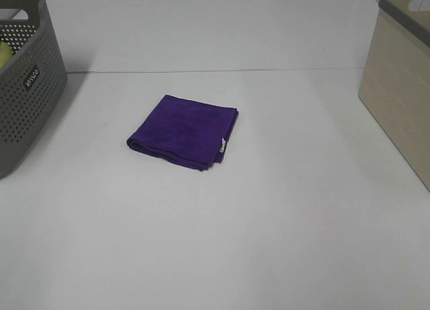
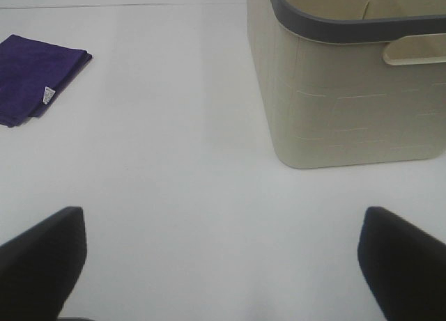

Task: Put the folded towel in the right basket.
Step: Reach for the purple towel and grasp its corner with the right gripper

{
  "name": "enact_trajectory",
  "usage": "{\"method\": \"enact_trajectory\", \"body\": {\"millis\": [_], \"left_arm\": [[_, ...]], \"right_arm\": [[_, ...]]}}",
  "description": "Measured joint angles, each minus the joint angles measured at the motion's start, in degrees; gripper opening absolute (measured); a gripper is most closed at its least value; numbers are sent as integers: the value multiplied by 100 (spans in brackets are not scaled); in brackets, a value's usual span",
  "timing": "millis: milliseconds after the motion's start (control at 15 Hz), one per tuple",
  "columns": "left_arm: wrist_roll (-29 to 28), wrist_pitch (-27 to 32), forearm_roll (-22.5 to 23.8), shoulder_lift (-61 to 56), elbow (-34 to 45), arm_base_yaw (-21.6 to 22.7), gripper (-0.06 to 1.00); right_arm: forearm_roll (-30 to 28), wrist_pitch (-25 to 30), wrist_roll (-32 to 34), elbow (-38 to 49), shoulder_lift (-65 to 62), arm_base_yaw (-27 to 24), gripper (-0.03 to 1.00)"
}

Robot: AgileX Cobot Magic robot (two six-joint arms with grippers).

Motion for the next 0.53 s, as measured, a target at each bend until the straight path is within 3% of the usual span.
{"method": "enact_trajectory", "body": {"millis": [533], "left_arm": [[0,0,-17,0,0,0,99]], "right_arm": [[0,0,0,0,0,0,96]]}}
